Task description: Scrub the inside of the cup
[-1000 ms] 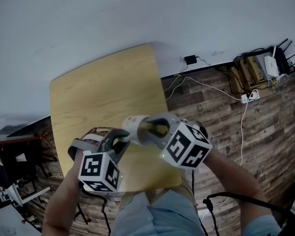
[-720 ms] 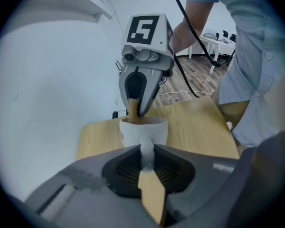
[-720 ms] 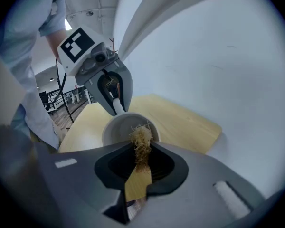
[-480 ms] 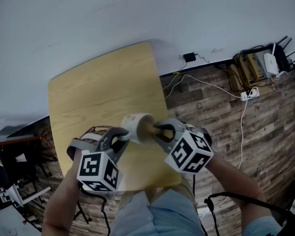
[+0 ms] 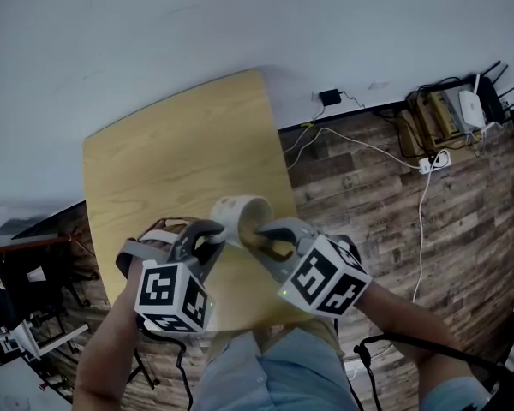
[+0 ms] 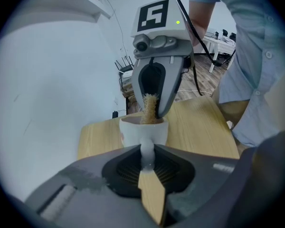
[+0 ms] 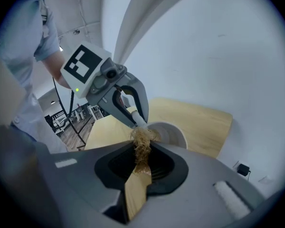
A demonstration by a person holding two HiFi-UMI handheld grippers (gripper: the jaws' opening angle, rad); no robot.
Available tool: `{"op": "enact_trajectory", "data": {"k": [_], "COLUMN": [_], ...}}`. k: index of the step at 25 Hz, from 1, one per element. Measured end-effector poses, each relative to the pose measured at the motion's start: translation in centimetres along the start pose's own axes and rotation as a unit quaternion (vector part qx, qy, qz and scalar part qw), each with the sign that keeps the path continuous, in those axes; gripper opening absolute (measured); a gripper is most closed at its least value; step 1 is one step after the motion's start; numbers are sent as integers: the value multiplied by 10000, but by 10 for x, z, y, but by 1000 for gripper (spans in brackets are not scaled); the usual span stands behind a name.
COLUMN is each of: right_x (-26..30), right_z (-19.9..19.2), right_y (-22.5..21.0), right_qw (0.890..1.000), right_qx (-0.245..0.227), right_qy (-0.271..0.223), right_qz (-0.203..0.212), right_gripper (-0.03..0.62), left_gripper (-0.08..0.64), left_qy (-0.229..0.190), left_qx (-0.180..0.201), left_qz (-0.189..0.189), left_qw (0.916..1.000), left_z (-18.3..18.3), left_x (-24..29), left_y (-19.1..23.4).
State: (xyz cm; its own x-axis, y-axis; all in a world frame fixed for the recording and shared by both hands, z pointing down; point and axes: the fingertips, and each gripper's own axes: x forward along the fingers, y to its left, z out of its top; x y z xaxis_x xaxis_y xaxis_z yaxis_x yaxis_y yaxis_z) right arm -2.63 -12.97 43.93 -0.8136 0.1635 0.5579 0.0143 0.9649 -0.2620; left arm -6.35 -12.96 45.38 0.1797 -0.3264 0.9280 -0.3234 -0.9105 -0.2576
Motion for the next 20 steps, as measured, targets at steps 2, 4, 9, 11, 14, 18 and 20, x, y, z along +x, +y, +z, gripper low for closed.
{"op": "enact_trajectory", "data": {"k": [2,4,9,11,14,18,20], "right_x": [-3,-6,-12,-13,-12,-7,-6], "right_z": [8,14,15,10,-4,-22,-28], "right_y": [-6,-15,-34,-39,-43,-39,-34], "right_qw": [9999,9995,9942,9918,9887,9888,9915], "right_qx": [-121,-267,-920,-1087,-1246,-1207,-998], "right_qy": [-55,-72,20,68,228,417,427], "right_qz": [-67,-162,-555,-663,-798,-776,-714], "right_gripper": [57,57,57,57,57,57,57], "left_gripper": [67,67,67,67,68,67,67], "left_qy": [7,24,52,58,35,-24,-40], "left_qx": [1,33,64,76,57,-74,-163], "left_qz": [-19,-19,0,11,35,67,76], "left_qw": [10000,10000,10000,10000,10000,9999,9998], "left_z": [-1,-1,1,2,3,1,0], "left_x": [0,0,-1,-2,-3,-3,-3], "left_y": [-1,-1,-1,-2,-3,-1,-2]}}
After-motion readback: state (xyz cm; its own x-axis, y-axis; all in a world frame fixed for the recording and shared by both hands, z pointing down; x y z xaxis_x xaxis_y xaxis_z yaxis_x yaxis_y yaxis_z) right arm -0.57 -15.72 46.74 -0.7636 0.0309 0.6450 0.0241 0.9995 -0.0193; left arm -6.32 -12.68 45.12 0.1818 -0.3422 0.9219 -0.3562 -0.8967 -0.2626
